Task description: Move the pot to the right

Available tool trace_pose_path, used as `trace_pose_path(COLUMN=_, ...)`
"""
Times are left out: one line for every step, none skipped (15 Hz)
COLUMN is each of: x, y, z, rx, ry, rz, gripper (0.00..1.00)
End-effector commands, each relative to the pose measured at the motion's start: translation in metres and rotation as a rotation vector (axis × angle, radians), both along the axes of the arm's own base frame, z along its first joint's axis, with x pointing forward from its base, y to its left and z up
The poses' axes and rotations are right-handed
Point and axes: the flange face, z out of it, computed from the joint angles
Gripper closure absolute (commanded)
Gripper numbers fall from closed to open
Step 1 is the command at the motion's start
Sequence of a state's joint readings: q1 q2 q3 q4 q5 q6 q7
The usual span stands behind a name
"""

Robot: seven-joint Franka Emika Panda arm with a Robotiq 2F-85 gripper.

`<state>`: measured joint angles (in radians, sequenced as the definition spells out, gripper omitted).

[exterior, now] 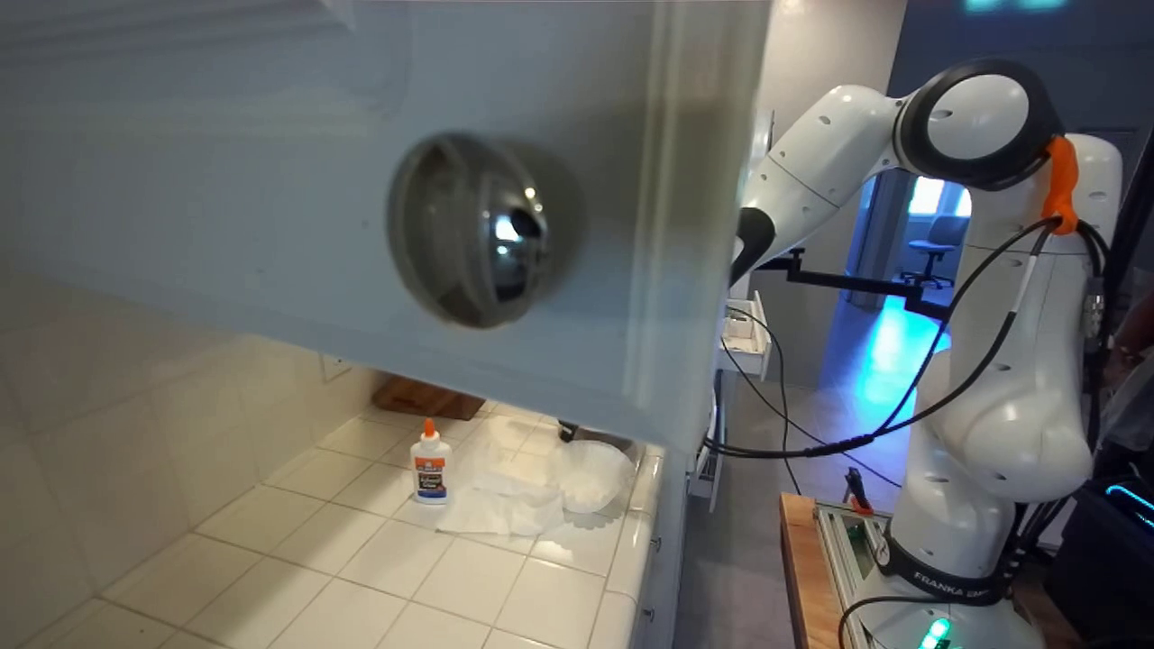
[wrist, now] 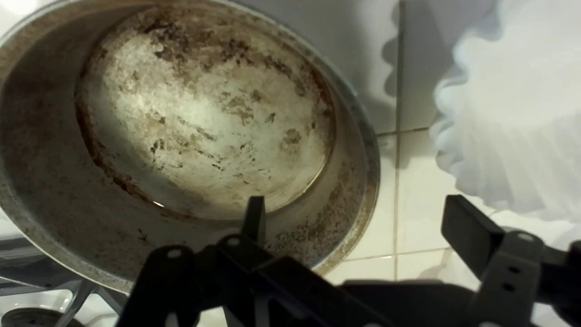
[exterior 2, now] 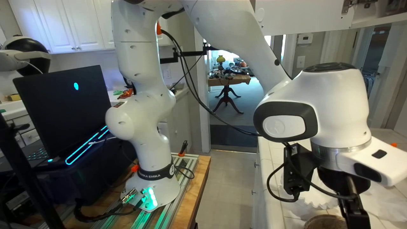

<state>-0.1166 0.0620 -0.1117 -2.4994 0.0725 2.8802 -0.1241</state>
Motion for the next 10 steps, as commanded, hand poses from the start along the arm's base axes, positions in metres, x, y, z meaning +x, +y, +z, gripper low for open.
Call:
trace_pose_path(x=0.003, y=0.002, z=-0.004, rx=0.037, ry=-0.046, rz=-0.065, gripper=0.0)
trace_pose_path(x=0.004, y=0.002, z=-0.006, rx=0.044, ry=-0.043, rz=-0.072, gripper=0.0)
trace_pose_path(x=0.004, y=0.002, z=-0.009, rx=0.045, ry=-0.036, rz=-0.077, gripper=0.0)
trace_pose_path(x=0.004, y=0.003, z=-0.012, rx=0.048, ry=-0.026, rz=-0.078, gripper=0.0)
trace_pose_path(x=0.004, y=0.002, z=-0.015, rx=0.047, ry=-0.016, rz=-0.076, gripper=0.0)
trace_pose_path(x=0.004, y=0.002, z=-0.018, rx=0.048, ry=-0.01, rz=-0.076, gripper=0.0)
trace_pose_path(x=0.004, y=0.002, z=-0.021, rx=0.049, ry=-0.003, rz=-0.076, gripper=0.0)
trace_pose_path(x=0.005, y=0.002, z=-0.022, rx=0.048, ry=0.002, rz=-0.077, gripper=0.02)
trace_pose_path(x=0.005, y=0.002, z=-0.024, rx=0.048, ry=0.006, rz=-0.077, gripper=0.09)
trace_pose_path(x=0.005, y=0.002, z=-0.025, rx=0.048, ry=0.009, rz=-0.078, gripper=0.23)
